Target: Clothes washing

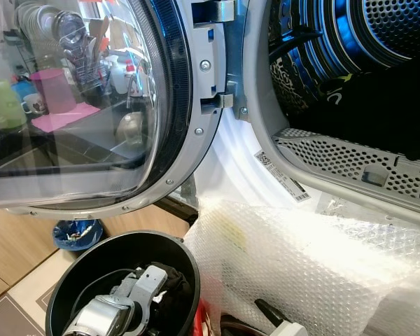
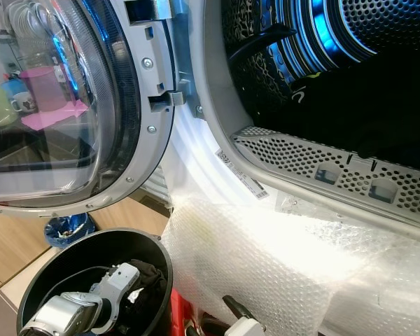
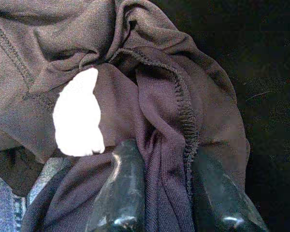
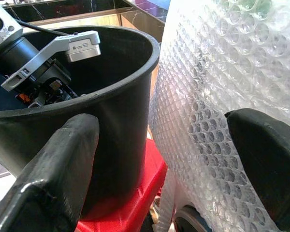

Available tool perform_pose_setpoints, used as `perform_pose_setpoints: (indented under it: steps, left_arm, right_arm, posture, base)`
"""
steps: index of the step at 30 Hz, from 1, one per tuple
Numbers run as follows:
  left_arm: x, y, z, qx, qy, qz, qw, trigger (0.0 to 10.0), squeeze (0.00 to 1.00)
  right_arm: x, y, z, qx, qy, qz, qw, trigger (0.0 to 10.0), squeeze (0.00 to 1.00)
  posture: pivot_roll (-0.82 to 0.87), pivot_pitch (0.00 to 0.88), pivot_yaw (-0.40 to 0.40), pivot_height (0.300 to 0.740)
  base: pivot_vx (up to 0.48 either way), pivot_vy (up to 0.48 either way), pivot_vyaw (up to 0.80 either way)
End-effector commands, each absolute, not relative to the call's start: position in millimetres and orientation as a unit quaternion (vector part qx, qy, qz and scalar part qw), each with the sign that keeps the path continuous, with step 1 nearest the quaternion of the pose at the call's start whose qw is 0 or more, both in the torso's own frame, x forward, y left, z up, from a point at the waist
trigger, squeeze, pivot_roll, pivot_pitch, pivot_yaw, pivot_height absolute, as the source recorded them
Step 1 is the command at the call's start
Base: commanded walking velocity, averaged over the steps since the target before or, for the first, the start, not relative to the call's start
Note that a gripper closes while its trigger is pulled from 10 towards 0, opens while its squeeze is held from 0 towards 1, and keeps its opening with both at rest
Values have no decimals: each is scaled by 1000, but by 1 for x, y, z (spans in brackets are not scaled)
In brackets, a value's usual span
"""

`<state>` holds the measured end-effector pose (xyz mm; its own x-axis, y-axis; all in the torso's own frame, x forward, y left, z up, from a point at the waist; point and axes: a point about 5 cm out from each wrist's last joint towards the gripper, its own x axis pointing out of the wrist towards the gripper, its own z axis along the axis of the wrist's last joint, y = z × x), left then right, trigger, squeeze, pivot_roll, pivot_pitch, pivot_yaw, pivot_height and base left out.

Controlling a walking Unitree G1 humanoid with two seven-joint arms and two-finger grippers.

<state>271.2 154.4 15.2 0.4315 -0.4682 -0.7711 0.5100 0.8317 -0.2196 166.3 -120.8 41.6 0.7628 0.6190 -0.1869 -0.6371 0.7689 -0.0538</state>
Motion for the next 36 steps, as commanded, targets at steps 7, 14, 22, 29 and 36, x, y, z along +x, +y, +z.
perform_pose_setpoints:
  steps: [7,14,22,29,36]
  left_arm:
    - [266,160,9,40,466,-286,837,0,0]
    - [270,162,12,40,452,-272,849,0,0]
    - [279,165,33,44,374,-298,877,0,0]
    - [277,160,75,51,263,-417,869,0,0]
    - [264,161,110,18,197,-512,836,0,0]
  right_arm:
    - [167,-120,39,-60,87,338,935,10000,0]
    - [169,-120,39,-60,86,337,936,10000,0]
    - [171,-122,39,-63,86,337,936,10000,0]
    - [172,-126,37,-66,89,337,935,10000,0]
    - [172,-129,36,-67,92,338,934,10000,0]
  posture:
    - [86,0,109,740]
    - [92,0,107,740]
    - [112,0,102,740]
    - [122,0,100,740]
    - [137,0,95,740]
  base:
    - [0,0,0]
    - [0,0,0]
    - [0,0,0]
    - [0,0,0]
    - [0,0,0]
